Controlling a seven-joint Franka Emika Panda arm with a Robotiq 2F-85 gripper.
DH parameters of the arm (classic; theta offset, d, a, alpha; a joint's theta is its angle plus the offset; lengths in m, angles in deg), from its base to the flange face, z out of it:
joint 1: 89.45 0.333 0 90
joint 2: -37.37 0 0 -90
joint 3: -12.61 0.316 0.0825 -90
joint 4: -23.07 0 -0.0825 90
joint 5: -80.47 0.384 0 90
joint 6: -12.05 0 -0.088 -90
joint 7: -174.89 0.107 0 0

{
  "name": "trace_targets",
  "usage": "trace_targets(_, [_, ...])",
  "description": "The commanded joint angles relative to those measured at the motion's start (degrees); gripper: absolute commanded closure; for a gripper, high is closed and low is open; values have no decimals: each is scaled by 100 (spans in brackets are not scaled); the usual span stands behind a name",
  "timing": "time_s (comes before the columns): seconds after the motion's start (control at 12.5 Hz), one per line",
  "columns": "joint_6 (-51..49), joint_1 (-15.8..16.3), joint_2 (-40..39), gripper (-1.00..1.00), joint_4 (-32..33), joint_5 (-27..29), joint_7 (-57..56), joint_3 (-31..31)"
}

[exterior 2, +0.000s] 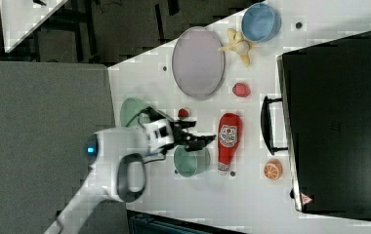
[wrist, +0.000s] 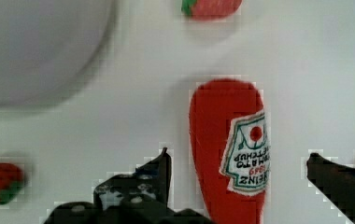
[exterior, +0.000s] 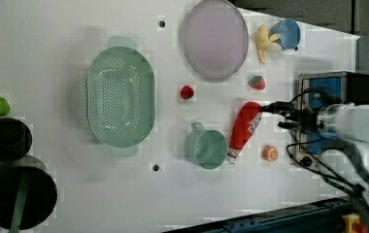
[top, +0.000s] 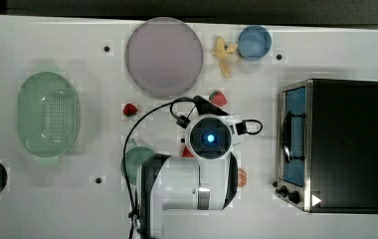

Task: Pick ketchup from plate and place it on table.

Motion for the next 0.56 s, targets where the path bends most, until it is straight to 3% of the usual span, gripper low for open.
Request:
trace_targets(0.08, [-1151, 34, 649, -100, -997, 39, 876, -51])
trace_targets(0.56, [-3476, 36, 832, -100, -2758, 41, 1415, -42])
